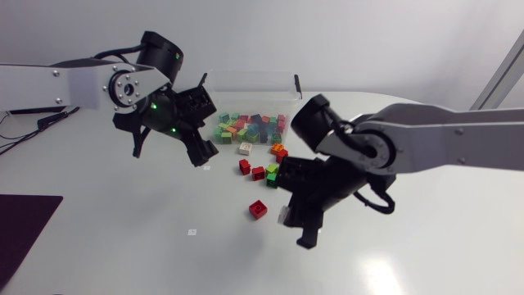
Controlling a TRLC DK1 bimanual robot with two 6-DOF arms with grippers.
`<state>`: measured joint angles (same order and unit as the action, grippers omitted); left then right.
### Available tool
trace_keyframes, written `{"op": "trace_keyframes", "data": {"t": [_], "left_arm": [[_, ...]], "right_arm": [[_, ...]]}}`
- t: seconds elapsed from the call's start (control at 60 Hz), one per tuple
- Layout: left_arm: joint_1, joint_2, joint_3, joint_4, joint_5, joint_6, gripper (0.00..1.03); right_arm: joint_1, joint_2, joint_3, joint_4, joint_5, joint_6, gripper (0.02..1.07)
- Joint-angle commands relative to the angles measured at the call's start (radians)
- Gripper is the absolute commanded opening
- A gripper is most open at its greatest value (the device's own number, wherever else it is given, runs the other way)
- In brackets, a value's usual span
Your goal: Place the duplo bricks in the container
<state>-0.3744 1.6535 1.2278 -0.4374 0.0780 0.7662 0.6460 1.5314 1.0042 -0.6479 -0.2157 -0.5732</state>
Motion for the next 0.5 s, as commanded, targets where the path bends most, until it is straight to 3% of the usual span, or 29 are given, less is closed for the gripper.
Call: {"op": "trace_keyframes", "data": {"t": [0.0, 0.25, 0.483], "left_arm": [[-0.027, -0.018, -0.047, -0.012, 0.012, 0.03, 0.98], [-0.133, 0.111, -0.048, -0.018, 0.014, -0.123, 0.98], [-0.256, 0.293, 0.076, -0.152, 0.012, -0.334, 0.91]], "right_arm": [[-0.075, -0.016, 0.053, -0.007, -0.025, -0.024, 0.29], [-0.218, 0.006, 0.123, 0.051, -0.053, 0.004, 0.29], [-0.286, 0.021, 0.148, 0.093, -0.077, 0.041, 0.29]]}}
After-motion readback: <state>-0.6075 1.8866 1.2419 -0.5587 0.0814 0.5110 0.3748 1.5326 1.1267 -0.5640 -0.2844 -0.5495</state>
